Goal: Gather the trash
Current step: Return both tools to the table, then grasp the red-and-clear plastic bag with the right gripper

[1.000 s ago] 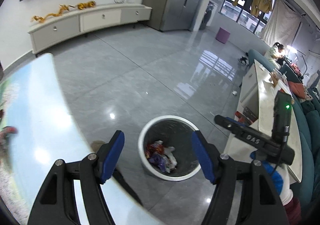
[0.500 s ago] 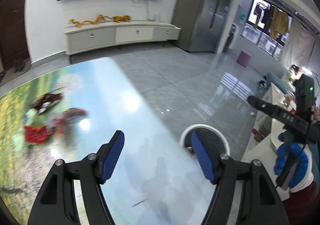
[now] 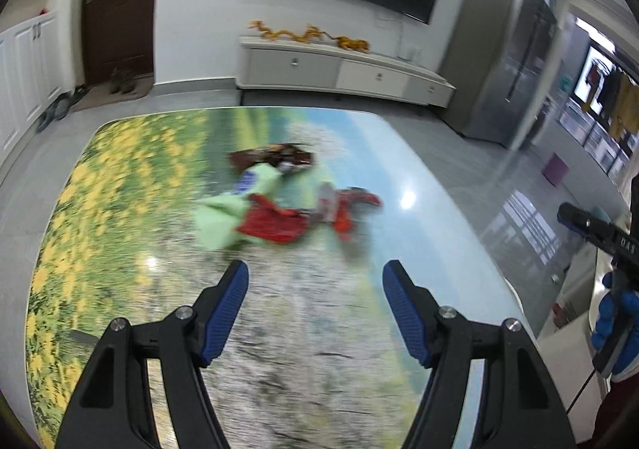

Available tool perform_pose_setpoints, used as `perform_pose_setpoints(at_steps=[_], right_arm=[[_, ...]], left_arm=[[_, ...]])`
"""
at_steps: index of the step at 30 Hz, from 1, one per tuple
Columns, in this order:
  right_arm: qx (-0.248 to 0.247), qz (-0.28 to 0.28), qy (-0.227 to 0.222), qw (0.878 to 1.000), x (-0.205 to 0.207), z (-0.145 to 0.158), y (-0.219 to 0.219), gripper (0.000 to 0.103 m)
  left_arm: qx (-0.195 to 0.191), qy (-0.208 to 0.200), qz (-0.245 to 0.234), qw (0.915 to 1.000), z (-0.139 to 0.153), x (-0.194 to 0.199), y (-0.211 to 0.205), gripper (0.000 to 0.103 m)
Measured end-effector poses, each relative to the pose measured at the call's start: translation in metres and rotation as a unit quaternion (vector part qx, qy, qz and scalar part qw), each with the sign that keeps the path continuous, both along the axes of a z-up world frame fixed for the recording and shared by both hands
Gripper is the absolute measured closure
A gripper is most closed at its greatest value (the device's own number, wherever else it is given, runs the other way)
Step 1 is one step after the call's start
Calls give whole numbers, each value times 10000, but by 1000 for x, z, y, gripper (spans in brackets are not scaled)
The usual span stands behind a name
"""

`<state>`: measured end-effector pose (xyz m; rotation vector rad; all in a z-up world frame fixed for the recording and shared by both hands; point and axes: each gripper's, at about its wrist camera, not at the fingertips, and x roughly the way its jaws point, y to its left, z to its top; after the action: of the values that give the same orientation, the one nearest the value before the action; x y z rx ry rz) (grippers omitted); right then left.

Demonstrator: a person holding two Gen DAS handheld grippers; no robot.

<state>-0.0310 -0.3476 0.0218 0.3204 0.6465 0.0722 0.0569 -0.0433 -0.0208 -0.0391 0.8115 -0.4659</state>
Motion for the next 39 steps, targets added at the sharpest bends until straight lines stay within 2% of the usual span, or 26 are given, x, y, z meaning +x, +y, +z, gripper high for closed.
perform_pose_setpoints(at_steps=[5,15,27,29,33,37,39], right_arm=[[55,507,172,9986,36,-15,39,49],[90,1444,575,9878,103,-51,106,50],[127,1839,903,9787,155,-80,137,52],[115,1859,951,9779,159,-85,140,55],[66,1857,1061,9768,165,-92,141,62],[-32,1842,1087,9768,165,-95,139,79],[-23,1833,1094,9769,163,-97,136,85]], left_arm=[[-83,-35,28,10000,-2,16,17,36],[22,185,-95,9998,-24,61,4,48],[307,297,-199,9989,-44,94,-5,58],[340,297,-231,9987,-45,96,-8,60],[397,289,-308,9983,-47,95,-12,74],[439,281,-411,9978,-48,90,-17,87],[447,251,-439,9977,-46,86,-20,90]])
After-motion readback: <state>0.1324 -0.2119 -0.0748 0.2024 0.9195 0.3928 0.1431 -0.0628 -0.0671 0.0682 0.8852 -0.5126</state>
